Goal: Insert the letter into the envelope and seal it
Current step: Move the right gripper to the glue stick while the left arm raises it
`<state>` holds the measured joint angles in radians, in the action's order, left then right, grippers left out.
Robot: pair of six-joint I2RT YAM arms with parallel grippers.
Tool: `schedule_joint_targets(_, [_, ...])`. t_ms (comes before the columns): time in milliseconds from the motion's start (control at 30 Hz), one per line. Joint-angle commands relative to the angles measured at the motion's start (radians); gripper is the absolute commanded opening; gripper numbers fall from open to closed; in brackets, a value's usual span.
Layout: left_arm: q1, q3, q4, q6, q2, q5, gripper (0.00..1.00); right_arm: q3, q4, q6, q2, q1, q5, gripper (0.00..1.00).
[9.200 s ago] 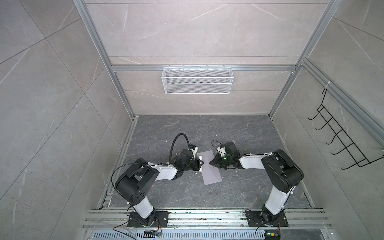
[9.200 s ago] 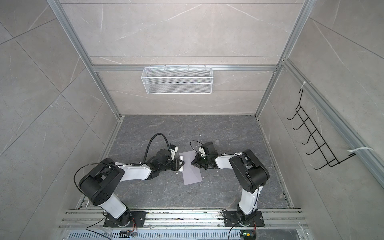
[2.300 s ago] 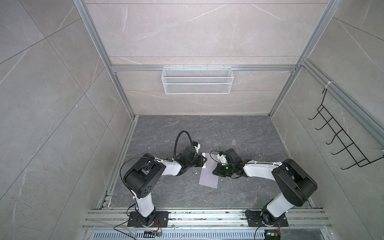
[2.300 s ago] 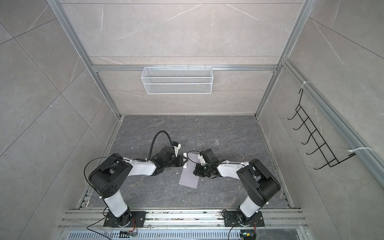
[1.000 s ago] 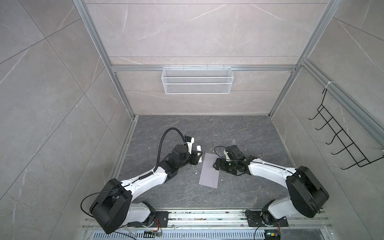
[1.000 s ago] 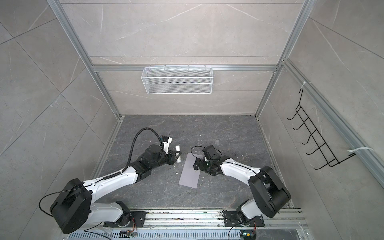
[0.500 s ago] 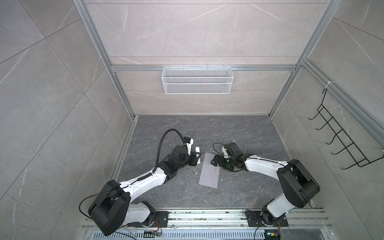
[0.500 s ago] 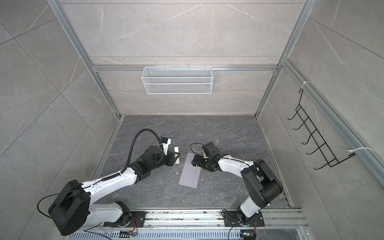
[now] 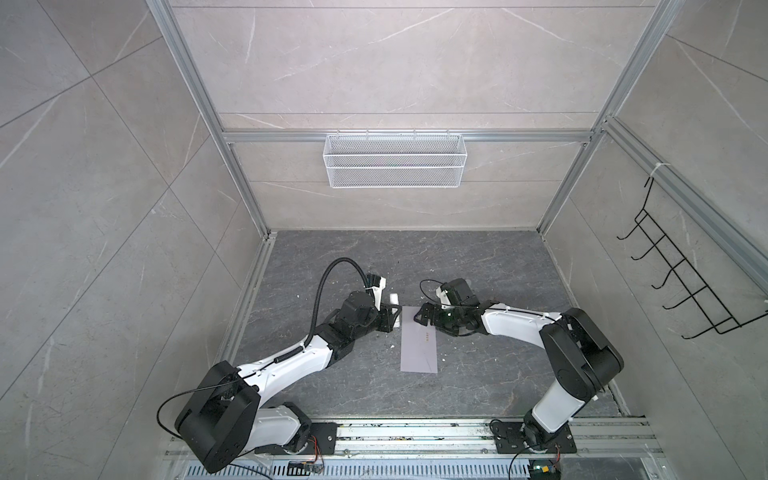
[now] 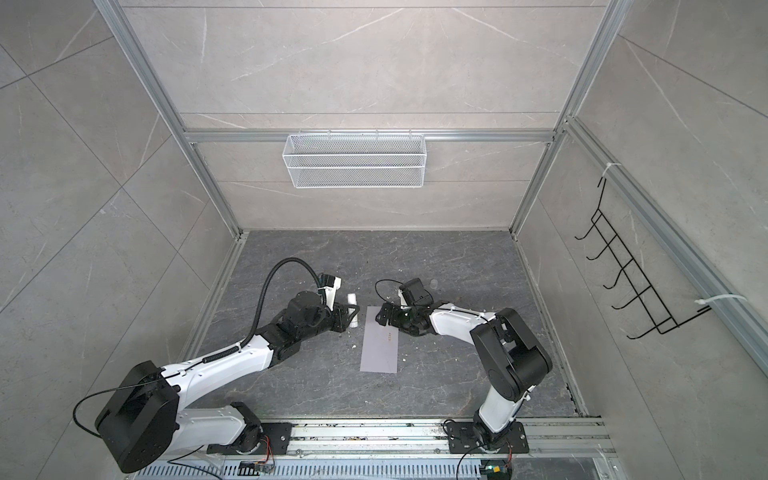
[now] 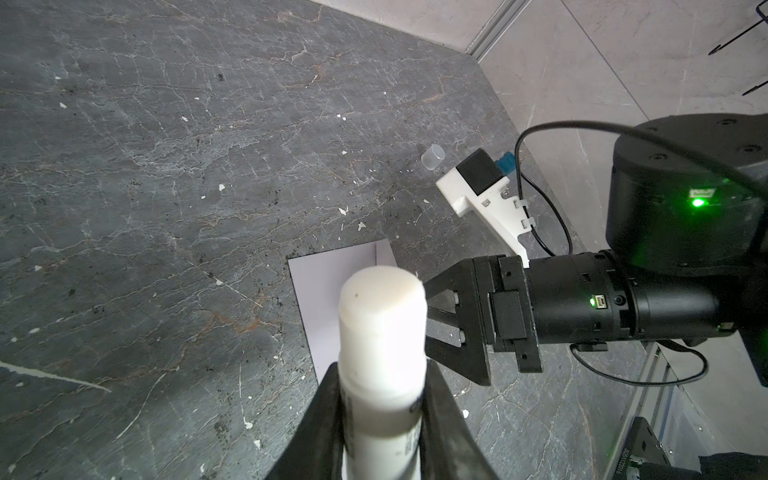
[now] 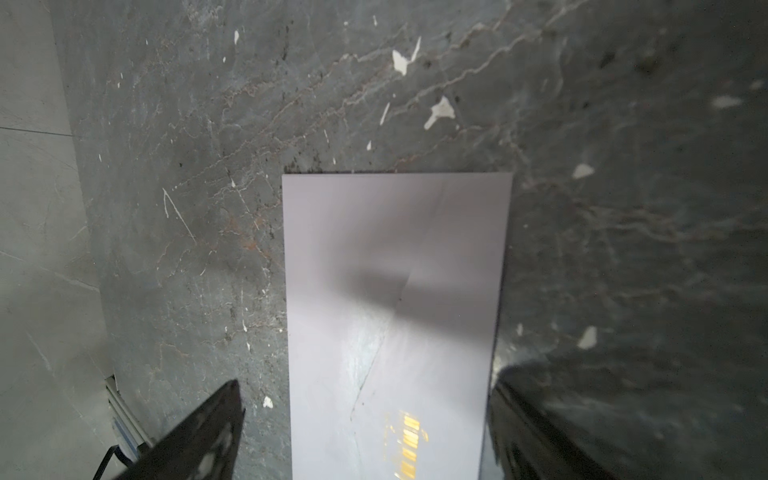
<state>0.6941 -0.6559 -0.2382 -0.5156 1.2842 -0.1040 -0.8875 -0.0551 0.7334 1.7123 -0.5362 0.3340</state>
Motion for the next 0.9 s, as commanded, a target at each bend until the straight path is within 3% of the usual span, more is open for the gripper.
schedule_joint_targets(0, [0.001, 0.006, -0.021, 0.026, -0.03, 0.017, 0.0, -0.012, -0.016, 0.0, 0.034, 0.003, 0.019, 0.93])
schedule_joint_targets(300, [0.001, 0.004, -0.027, 0.021, -0.032, 0.015, 0.0, -0.02, -0.025, -0.011, 0.014, 0.005, 0.018, 0.93])
schedule_joint_targets(533, [-0.001, 0.004, -0.074, -0.029, -0.056, -0.03, 0.0, 0.018, -0.026, -0.062, -0.188, 0.005, -0.018, 0.93])
schedule_joint_targets(733, [-0.008, 0.001, -0.138, -0.086, -0.108, -0.111, 0.0, 0.12, 0.087, -0.098, -0.449, 0.002, 0.106, 0.94])
schedule_joint_targets(867, [-0.013, -0.004, -0.224, -0.133, -0.13, -0.182, 0.0, 0.18, 0.24, -0.05, -0.542, -0.014, 0.232, 0.94])
